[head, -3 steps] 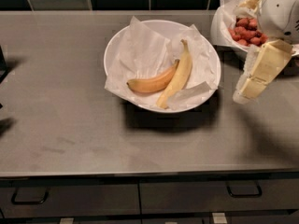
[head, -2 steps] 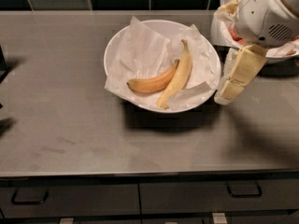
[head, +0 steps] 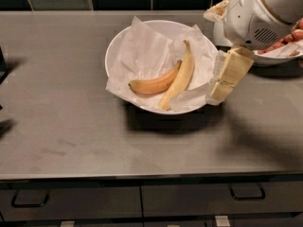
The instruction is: Pick banana from white bowl
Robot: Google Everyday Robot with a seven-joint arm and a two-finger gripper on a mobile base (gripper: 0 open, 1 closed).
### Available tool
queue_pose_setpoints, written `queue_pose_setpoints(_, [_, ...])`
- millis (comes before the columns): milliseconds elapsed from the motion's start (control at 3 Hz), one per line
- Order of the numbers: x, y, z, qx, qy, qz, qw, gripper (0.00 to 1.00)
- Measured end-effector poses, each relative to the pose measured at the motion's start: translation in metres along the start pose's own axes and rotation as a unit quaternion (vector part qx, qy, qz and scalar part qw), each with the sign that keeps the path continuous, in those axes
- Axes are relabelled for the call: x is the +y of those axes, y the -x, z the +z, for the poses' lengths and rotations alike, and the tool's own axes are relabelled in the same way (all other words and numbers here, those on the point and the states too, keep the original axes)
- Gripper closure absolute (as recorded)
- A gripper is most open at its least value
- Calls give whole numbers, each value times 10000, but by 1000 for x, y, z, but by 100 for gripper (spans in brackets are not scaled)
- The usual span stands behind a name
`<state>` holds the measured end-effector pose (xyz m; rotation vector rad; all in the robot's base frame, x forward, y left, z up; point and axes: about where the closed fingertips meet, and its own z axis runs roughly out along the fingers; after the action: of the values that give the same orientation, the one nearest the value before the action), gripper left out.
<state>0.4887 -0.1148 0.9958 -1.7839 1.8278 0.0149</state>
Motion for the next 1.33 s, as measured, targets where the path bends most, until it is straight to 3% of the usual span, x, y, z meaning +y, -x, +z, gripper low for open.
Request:
queue_pose_setpoints(333, [-7,-12,5,-62,-5,275,9996,0])
queue_pose_setpoints(1000, [-47,-9,42,-323,174,130,9992,0])
queue_pose_setpoints(1333, [-49,-8,43,-338,173,127,9992,0])
